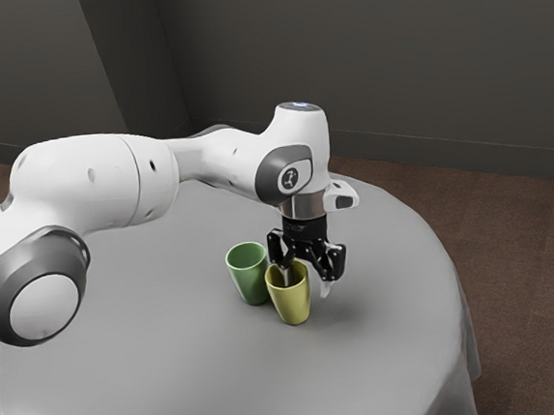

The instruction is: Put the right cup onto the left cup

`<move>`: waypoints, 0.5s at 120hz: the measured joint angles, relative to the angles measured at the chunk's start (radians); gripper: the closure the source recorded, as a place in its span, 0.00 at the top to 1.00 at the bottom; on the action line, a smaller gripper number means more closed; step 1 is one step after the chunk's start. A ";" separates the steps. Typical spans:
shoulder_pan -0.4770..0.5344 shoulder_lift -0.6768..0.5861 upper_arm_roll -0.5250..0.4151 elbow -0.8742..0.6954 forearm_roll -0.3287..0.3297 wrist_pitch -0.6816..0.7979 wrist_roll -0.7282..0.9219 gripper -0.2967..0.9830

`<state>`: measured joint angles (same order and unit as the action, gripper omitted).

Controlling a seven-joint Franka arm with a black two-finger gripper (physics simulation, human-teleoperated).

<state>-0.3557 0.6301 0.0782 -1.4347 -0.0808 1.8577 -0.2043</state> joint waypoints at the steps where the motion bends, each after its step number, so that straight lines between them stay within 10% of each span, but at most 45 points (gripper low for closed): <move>1: 0.000 0.000 0.000 0.000 0.000 0.000 0.000 0.58; 60: 0.005 0.005 0.003 -0.002 0.001 0.003 -0.008 0.33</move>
<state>-0.3512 0.6350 0.0808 -1.4363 -0.0801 1.8605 -0.2127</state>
